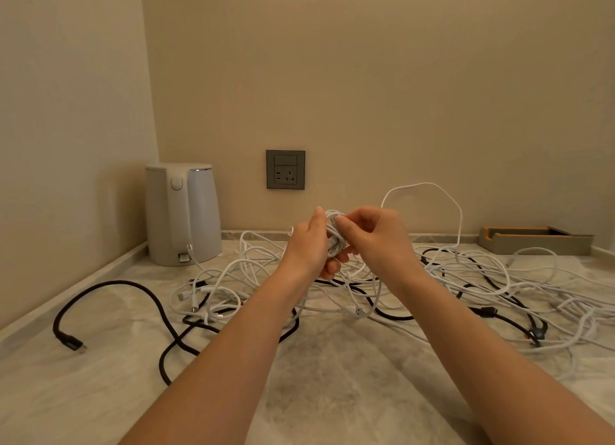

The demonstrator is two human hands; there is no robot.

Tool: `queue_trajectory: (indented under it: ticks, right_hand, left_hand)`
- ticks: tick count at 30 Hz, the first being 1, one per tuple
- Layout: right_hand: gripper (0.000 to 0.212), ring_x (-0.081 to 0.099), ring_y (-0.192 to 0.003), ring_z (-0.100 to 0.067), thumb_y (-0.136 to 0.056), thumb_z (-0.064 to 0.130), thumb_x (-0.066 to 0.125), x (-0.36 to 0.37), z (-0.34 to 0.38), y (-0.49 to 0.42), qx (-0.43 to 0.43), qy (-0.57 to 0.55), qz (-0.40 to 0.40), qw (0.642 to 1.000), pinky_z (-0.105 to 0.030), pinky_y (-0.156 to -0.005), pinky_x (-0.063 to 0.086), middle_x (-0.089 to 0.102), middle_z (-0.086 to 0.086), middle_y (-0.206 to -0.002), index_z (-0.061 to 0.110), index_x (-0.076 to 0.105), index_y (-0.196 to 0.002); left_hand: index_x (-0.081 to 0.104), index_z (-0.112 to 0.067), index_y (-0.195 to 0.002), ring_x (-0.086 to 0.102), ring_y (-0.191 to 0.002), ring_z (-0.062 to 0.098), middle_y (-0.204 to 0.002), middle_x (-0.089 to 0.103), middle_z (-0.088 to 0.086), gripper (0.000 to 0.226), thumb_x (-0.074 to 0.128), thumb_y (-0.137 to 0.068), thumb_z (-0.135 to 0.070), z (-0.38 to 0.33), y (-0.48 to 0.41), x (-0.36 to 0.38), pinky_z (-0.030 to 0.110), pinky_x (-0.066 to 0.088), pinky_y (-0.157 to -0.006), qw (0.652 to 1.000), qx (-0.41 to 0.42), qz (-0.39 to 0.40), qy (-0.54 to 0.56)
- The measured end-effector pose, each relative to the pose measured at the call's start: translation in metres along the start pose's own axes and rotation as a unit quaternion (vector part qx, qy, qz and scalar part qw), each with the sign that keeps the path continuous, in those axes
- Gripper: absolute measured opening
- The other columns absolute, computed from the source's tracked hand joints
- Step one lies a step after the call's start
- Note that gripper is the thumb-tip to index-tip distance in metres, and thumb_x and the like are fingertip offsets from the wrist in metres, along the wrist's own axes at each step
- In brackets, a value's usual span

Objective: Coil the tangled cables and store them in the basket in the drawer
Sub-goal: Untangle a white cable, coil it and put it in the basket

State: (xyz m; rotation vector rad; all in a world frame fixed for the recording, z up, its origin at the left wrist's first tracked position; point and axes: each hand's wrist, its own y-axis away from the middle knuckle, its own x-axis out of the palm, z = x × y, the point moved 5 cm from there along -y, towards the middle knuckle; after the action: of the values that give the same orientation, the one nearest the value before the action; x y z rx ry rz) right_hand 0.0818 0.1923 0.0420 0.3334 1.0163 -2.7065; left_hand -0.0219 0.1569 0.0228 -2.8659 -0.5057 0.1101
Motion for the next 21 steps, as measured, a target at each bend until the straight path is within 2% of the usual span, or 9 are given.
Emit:
queue_trajectory:
  ticks: [3,7,10,12,14,16,19,21]
  right_hand:
    - [0.017,0.057,-0.052,-0.007,-0.087,0.018,0.067,-0.002,-0.005,0.000,0.034,-0.065,-0.003,0.997,-0.020,-0.049,0.046,0.065,-0.012,-0.070,0.005,0.063,-0.077]
    - [0.018,0.057,-0.060,-0.018,-0.089,0.020,0.065,0.001,0.000,-0.001,-0.016,0.014,0.018,1.000,-0.034,-0.058,0.050,0.064,-0.014,-0.070,0.008,0.064,-0.076]
    - [0.021,0.060,-0.065,-0.027,-0.093,0.019,0.058,0.006,0.009,0.001,-0.067,0.056,0.035,0.996,-0.039,-0.065,0.051,0.064,-0.010,-0.068,0.013,0.062,-0.074]
    - [0.016,0.055,-0.062,-0.017,-0.093,0.021,0.058,0.013,0.013,0.002,-0.095,0.104,0.058,0.988,-0.032,-0.063,0.047,0.059,0.001,-0.067,0.013,0.062,-0.080]
    - [0.011,0.044,-0.061,-0.005,-0.090,0.025,0.062,0.017,0.014,0.004,-0.124,0.160,0.051,0.978,-0.024,-0.058,0.037,0.048,0.012,-0.068,0.020,0.057,-0.082]
    - [0.014,0.040,-0.061,-0.004,-0.090,0.026,0.062,0.017,0.013,0.005,-0.148,0.192,0.015,0.970,-0.025,-0.057,0.031,0.040,0.016,-0.066,0.022,0.053,-0.080]
    - [0.014,0.043,-0.066,-0.013,-0.093,0.026,0.057,0.016,0.011,0.006,-0.152,0.192,-0.016,0.969,-0.034,-0.061,0.037,0.040,0.017,-0.067,0.019,0.055,-0.081]
    - [0.014,0.049,-0.072,-0.018,-0.095,0.025,0.052,0.017,0.009,0.006,-0.148,0.193,-0.012,0.970,-0.037,-0.065,0.042,0.047,0.014,-0.073,0.017,0.058,-0.086]
  left_hand:
    - [0.055,-0.010,-0.073,0.042,-0.034,0.010,-0.057,0.055,0.008,0.057,0.018,-0.104,-0.039,0.000,0.000,0.002,0.019,0.034,-0.039,1.000,0.004,0.002,-0.008]
    - [0.056,-0.010,-0.074,0.042,-0.033,0.009,-0.055,0.056,0.007,0.058,0.017,-0.104,-0.041,0.001,0.000,0.001,0.018,0.034,-0.038,1.000,-0.002,-0.006,-0.009]
    - [0.053,-0.008,-0.072,0.038,-0.032,0.010,-0.052,0.051,0.007,0.059,0.017,-0.104,-0.042,0.004,-0.003,-0.002,0.017,0.031,-0.037,0.997,-0.040,-0.010,0.065]
    - [0.050,-0.007,-0.071,0.035,-0.031,0.009,-0.048,0.045,0.005,0.059,0.015,-0.104,-0.042,0.004,-0.004,-0.005,0.014,0.029,-0.036,0.992,-0.059,-0.005,0.109]
    - [0.047,-0.009,-0.068,0.033,-0.031,0.008,-0.043,0.039,0.001,0.059,0.014,-0.104,-0.043,0.005,-0.005,-0.006,0.014,0.028,-0.035,0.991,-0.065,0.001,0.120]
    - [0.048,-0.009,-0.069,0.033,-0.031,0.009,-0.047,0.037,0.002,0.060,0.015,-0.103,-0.046,0.005,-0.004,-0.005,0.014,0.028,-0.035,0.991,-0.066,0.010,0.118]
    - [0.049,-0.009,-0.072,0.035,-0.032,0.009,-0.047,0.039,0.002,0.060,0.018,-0.101,-0.051,0.006,-0.003,-0.002,0.015,0.029,-0.035,0.993,-0.052,0.017,0.103]
    - [0.051,-0.009,-0.071,0.035,-0.032,0.010,-0.045,0.040,0.001,0.060,0.021,-0.101,-0.052,0.005,-0.003,-0.001,0.015,0.030,-0.035,0.994,-0.039,0.013,0.096]
